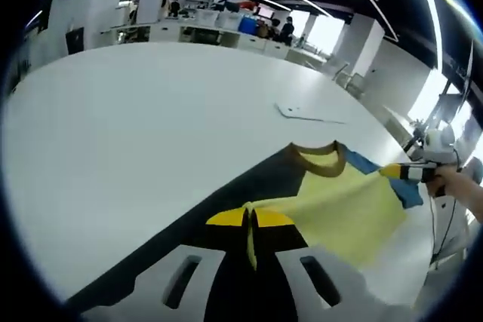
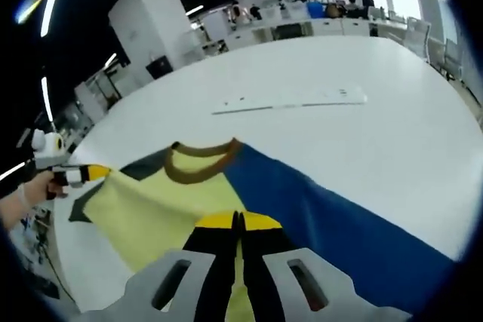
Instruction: Fold the garment on the visible template until the final outline fits inside the template.
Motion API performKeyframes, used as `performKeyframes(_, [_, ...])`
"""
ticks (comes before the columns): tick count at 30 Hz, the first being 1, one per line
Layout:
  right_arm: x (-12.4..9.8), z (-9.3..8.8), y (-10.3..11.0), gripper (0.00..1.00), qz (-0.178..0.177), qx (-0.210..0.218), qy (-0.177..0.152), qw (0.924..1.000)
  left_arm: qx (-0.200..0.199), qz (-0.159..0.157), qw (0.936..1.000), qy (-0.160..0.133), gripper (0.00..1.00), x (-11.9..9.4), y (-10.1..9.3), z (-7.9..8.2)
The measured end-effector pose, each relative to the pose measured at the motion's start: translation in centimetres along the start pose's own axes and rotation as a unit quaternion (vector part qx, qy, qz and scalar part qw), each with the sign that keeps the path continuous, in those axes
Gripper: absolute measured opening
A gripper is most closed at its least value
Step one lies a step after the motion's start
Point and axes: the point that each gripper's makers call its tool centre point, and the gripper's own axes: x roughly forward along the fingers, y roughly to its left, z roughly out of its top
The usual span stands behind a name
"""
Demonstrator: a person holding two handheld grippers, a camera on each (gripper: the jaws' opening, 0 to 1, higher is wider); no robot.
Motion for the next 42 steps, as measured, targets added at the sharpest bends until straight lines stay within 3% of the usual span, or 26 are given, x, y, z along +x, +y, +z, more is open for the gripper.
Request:
performKeyframes(19, [1.6,-0.9,-0.7,0.02,-0.017,-0.035,0.019,0.9990,0.053,0.031,0.9975,0.035,0.00,1.8,0.9,-1.5])
performKeyframes(30, [1.9,-1.0,-0.7,0.02,-0.017,-0.072,0.022,0.9970,0.080,0.032,0.9956,0.037,0.00,1.7,0.8,-1.5])
performKeyframes(37, [1.3,-0.7,-0.2,0.03,-0.013,-0.118,0.020,0.9927,0.097,0.033,0.9943,0.029,0.04,0.9,0.7,-0.6])
performKeyframes(42, [-1.1,-1.3,1.3,0.07,-0.008,-0.135,0.022,0.9906,0.128,0.030,0.9909,0.029,0.06,-0.3,0.3,0.0])
